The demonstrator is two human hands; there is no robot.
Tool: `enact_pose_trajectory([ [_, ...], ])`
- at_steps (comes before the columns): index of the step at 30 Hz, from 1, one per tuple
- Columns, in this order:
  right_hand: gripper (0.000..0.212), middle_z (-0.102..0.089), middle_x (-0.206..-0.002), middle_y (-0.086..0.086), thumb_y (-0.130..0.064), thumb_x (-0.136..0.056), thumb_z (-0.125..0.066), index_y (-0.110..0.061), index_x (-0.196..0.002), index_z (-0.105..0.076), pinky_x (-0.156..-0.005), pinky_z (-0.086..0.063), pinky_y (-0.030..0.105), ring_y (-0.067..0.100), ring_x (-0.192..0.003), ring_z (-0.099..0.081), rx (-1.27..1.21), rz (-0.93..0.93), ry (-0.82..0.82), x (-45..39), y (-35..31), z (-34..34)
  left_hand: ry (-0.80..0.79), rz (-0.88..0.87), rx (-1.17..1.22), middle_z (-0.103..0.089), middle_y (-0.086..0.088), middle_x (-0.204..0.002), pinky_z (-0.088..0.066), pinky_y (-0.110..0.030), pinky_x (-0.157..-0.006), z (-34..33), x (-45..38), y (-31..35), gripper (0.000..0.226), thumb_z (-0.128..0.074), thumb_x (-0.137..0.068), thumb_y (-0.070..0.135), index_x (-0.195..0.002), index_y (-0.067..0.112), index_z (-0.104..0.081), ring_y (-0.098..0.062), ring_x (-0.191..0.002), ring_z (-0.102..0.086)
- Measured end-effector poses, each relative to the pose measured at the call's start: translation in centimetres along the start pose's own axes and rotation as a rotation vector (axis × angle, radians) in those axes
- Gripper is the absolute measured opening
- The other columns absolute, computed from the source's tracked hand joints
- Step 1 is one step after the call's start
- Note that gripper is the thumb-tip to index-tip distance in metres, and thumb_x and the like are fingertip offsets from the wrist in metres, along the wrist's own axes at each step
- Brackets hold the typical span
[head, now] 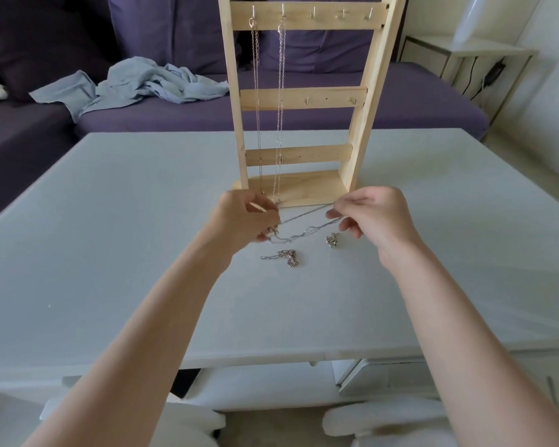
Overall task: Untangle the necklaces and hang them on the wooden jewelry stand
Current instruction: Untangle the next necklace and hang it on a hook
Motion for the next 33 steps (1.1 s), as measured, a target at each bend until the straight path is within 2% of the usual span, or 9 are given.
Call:
enact_pose_trajectory([
  [3, 0.004, -0.069, -0.071, 0.010, 0.002, -0.081, -0.061, 0.003, -0.085, -0.062, -0.039, -0.036, 0.017, 0.006, -0.039, -0.052, -0.025, 0.036, 0.058, 0.1, -0.3, 0.4, -0.245, 0.076, -0.099, -0.060, -0.004, -0.066, -0.052, -0.012, -0.056, -2.0, 1.1, -0.7, 0.015, -0.057, -0.086, -0.001, -0.078, 0.012, -0.062, -0.005, -0.051, -0.056],
  [7, 0.005, -0.068, -0.072, 0.011, 0.004, -0.082, -0.063, 0.000, -0.079, -0.062, -0.040, -0.036, 0.016, 0.006, -0.042, -0.051, -0.049, 0.057, -0.051, 0.5, -0.9, -0.1, -0.347, 0.056, -0.171, -0.064, -0.002, -0.074, -0.052, -0.012, -0.060, -3.2, 1.4, -1.3, 0.011, -0.059, -0.087, 0.004, -0.083, 0.014, -0.064, -0.009, -0.065, -0.059],
  [11, 0.009, -0.062, -0.066, 0.007, 0.001, -0.080, -0.070, -0.007, -0.075, -0.068, -0.046, -0.041, 0.014, 0.006, -0.044, -0.047, 0.005, 0.060, -0.201, 0.9, -1.0, -0.7, -0.237, 0.001, -0.149, -0.064, 0.003, -0.078, -0.053, -0.014, -0.063, -2.8, 0.5, -1.2, 0.012, -0.061, -0.088, 0.009, -0.081, 0.018, -0.064, -0.009, -0.073, -0.061],
  [13, 0.011, -0.063, -0.068, 0.005, 0.001, -0.081, -0.068, -0.010, -0.078, -0.069, -0.051, -0.043, 0.013, 0.005, -0.046, -0.047, -0.012, 0.053, -0.274, 1.0, -1.0, -1.0, -0.135, -0.084, -0.036, -0.063, 0.004, -0.079, -0.054, -0.014, -0.064, -2.4, 0.1, -0.5, 0.014, -0.062, -0.088, 0.007, -0.080, 0.019, -0.064, -0.010, -0.075, -0.060],
  [16, 0.020, -0.064, -0.061, -0.003, 0.007, -0.084, -0.061, -0.010, -0.082, -0.070, -0.053, -0.043, 0.014, 0.006, -0.051, -0.051, -0.105, 0.049, -0.371, 1.2, -1.3, -1.6, -0.104, -0.172, 0.099, -0.066, 0.001, -0.080, -0.054, -0.014, -0.066, -2.4, 0.1, 0.7, 0.017, -0.062, -0.087, 0.002, -0.080, 0.018, -0.064, -0.008, -0.074, -0.063],
  [19, 0.023, -0.064, -0.056, -0.009, 0.008, -0.083, -0.061, -0.013, -0.080, -0.069, -0.051, -0.041, 0.014, 0.005, -0.053, -0.051, -0.063, 0.084, -0.354, 1.1, -1.6, -1.5, -0.112, -0.194, 0.125, -0.067, 0.001, -0.076, -0.052, -0.012, -0.064, -2.7, 0.2, 1.0, 0.020, -0.062, -0.087, 0.001, -0.080, 0.019, -0.064, 0.000, -0.064, -0.063],
  [25, 0.020, -0.063, -0.065, -0.001, 0.002, -0.076, -0.071, -0.016, -0.071, -0.066, -0.050, -0.038, 0.015, 0.004, -0.051, -0.049, 0.064, 0.148, -0.233, 0.9, -1.6, -1.5, -0.104, -0.133, 0.117, -0.066, 0.007, -0.072, -0.048, -0.009, -0.060, -2.9, 0.0, 0.5, 0.010, -0.068, -0.083, 0.006, -0.086, 0.015, -0.069, 0.006, -0.060, -0.058],
  [29, 0.018, -0.062, -0.067, 0.000, 0.001, -0.078, -0.070, -0.015, -0.074, -0.065, -0.051, -0.039, 0.014, 0.003, -0.053, -0.048, 0.034, 0.154, -0.268, 0.9, -1.7, -1.6, -0.114, -0.088, 0.190, -0.061, 0.014, -0.057, -0.045, -0.010, -0.059, -2.8, 0.0, 0.5, 0.013, -0.069, -0.082, 0.005, -0.077, 0.015, -0.063, 0.004, -0.055, -0.054],
  [33, 0.014, -0.063, -0.069, 0.004, -0.001, -0.081, -0.068, -0.015, -0.080, -0.070, -0.055, -0.039, 0.018, 0.012, -0.056, -0.044, 0.012, 0.108, -0.323, 0.9, -1.4, -1.6, -0.143, -0.052, 0.296, -0.054, 0.006, -0.064, -0.045, -0.013, -0.060, -2.7, 0.0, 0.5, 0.017, -0.064, -0.084, 0.001, -0.077, 0.016, -0.059, -0.002, -0.057, -0.050],
])
Point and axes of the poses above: each hand's wrist, its own x-axis away from the middle knuckle, its own z-axis out of the back of the hand, y = z × x, the point moved 5 cm from there along -x, towards the middle knuckle
